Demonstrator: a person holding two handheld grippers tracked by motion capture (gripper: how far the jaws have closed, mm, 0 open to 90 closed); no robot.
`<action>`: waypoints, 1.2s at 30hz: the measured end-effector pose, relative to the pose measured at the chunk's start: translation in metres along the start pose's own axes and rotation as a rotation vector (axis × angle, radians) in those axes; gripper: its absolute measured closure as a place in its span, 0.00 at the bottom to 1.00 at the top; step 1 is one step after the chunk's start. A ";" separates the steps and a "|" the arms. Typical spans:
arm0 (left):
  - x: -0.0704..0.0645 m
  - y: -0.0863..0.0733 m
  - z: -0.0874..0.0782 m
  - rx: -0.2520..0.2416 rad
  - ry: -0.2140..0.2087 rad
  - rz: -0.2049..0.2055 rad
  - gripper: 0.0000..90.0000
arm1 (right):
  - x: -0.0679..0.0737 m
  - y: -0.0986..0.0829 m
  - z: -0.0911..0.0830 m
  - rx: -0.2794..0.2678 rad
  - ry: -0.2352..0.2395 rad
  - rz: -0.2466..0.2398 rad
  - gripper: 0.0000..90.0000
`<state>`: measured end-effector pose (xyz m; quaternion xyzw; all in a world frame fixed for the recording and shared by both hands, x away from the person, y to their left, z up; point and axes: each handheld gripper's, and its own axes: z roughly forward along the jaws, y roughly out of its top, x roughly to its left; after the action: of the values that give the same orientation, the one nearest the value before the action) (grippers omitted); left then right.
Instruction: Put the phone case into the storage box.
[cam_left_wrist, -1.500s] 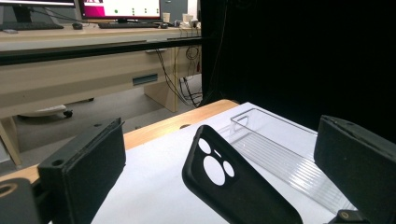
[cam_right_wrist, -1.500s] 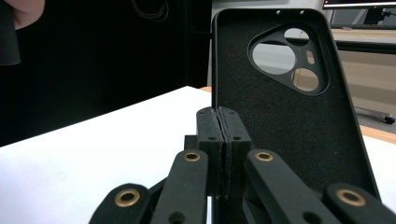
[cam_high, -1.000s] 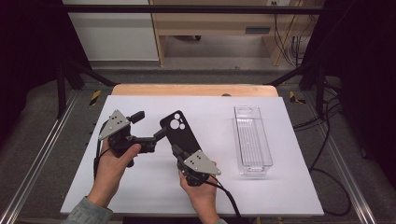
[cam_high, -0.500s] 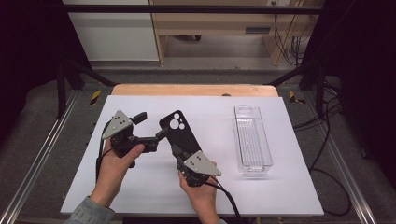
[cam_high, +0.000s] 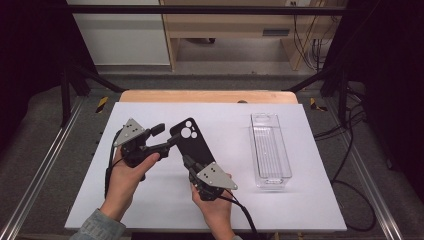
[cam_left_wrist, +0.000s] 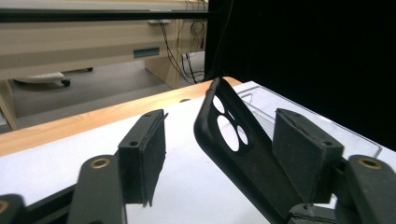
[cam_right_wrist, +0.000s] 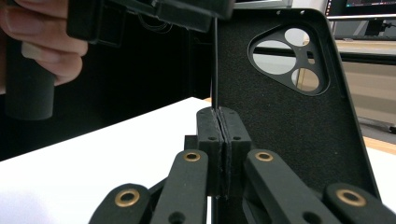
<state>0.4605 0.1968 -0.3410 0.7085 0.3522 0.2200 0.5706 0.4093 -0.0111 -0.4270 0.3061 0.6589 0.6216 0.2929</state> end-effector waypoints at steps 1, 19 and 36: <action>0.000 0.000 0.001 0.004 -0.001 -0.002 0.39 | 0.000 0.000 0.000 0.000 0.000 0.000 0.99; -0.004 0.001 0.008 0.010 -0.026 -0.022 0.55 | 0.002 0.003 0.000 -0.005 0.014 0.002 0.99; -0.003 0.001 0.006 -0.028 -0.081 -0.116 0.81 | 0.002 -0.001 0.002 0.015 0.023 0.021 0.99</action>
<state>0.4629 0.1904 -0.3412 0.6872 0.3661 0.1623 0.6061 0.4096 -0.0083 -0.4278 0.3079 0.6635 0.6233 0.2765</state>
